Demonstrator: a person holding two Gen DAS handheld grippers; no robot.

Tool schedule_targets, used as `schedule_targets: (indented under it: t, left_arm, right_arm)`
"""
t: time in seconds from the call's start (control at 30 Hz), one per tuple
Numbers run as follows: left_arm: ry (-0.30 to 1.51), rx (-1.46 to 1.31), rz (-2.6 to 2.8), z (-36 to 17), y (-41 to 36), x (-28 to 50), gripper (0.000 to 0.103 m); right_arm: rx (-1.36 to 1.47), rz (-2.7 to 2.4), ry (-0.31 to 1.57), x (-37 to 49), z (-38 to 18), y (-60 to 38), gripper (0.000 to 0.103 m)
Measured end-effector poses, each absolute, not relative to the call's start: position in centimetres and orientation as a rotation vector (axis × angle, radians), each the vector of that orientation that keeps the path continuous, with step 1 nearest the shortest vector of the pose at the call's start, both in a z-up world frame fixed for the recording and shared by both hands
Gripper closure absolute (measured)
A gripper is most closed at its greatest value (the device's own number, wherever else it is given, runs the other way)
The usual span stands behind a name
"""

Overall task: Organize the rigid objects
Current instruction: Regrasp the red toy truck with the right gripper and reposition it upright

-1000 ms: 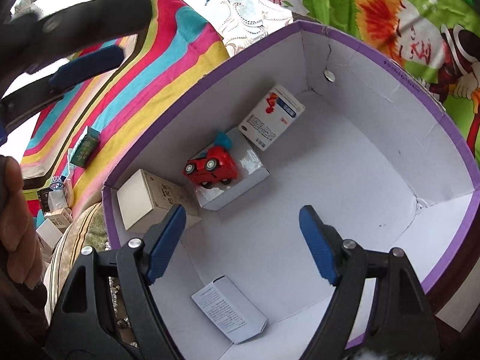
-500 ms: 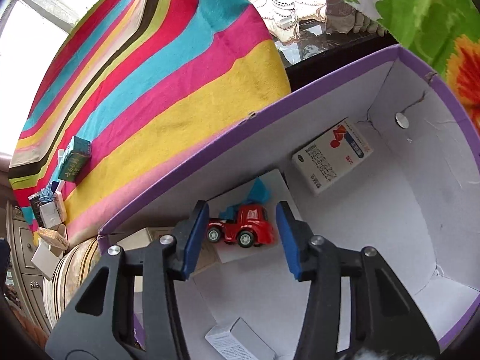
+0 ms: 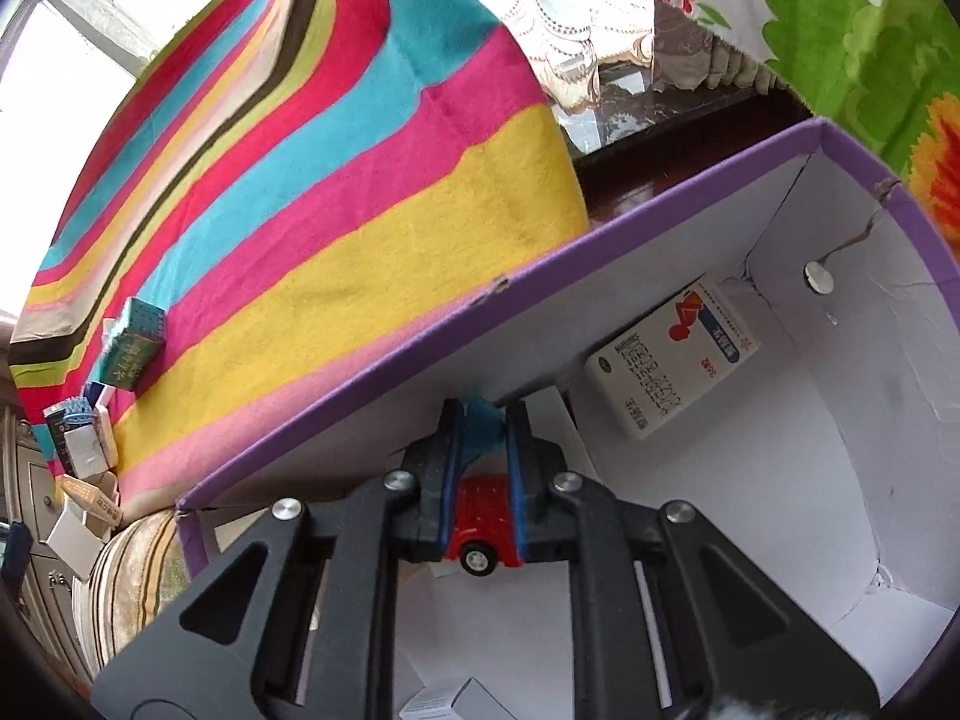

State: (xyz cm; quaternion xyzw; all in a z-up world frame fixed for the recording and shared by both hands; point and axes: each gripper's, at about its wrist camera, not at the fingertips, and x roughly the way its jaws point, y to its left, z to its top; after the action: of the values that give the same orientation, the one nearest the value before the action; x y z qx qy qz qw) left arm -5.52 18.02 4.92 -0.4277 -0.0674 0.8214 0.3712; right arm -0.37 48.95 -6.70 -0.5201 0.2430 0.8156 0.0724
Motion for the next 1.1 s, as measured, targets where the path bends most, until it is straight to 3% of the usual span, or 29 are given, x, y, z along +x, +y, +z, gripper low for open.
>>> schedule_targets:
  t: [0.03,0.37,0.47,0.53,0.9,0.93,1.1]
  left_arm:
    - [-0.176,-1.098,2.106,4.9,18.0,-5.5,0.034]
    - [-0.184,-1.101,2.107,4.8,17.9,-5.5,0.034]
    - [-0.183,-1.103,2.098,4.8,18.3,-5.5,0.034]
    - [-0.181,-1.1,2.092,4.8,18.4,-5.4,0.034]
    - [-0.208,-1.128,2.087,4.3,18.1,-5.8,0.034]
    - [-0.209,-1.128,2.087,4.3,18.1,-5.8,0.034]
    - [-0.208,-1.126,2.091,4.3,18.1,-5.7,0.034]
  right_arm:
    - [-1.533,2.474,0.724,0.0,-6.1,48.9,0.093]
    - [-1.495,2.475,0.772,2.2,-5.3,48.2,0.092]
    - [-1.552,2.416,0.776,0.8,-6.4,49.0,0.087]
    - [-1.599,2.385,0.739,0.0,-7.2,48.9,0.077]
    - [-1.666,2.397,0.554,-1.7,-9.6,48.5,0.08]
    - [-1.666,2.413,0.546,-1.6,-9.6,48.3,0.085]
    - [-1.515,2.561,0.465,0.2,-6.5,47.4,0.085]
